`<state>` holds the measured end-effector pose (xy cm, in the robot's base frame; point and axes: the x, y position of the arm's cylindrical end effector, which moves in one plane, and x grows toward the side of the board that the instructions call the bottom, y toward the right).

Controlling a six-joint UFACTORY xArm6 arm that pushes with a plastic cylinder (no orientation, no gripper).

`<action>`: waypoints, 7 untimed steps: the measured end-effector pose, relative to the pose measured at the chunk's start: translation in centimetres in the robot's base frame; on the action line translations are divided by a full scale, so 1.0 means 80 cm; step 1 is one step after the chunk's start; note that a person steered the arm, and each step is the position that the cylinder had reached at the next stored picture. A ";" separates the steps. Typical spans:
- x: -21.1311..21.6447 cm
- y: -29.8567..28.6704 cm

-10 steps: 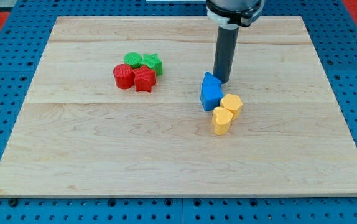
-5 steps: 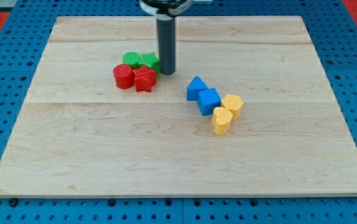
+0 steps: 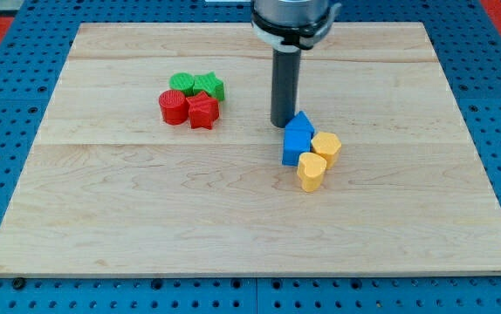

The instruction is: Push the group of blocks to the left side of the group of yellow blocks

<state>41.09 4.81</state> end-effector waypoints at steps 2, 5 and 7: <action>0.053 -0.007; -0.017 -0.042; -0.008 0.019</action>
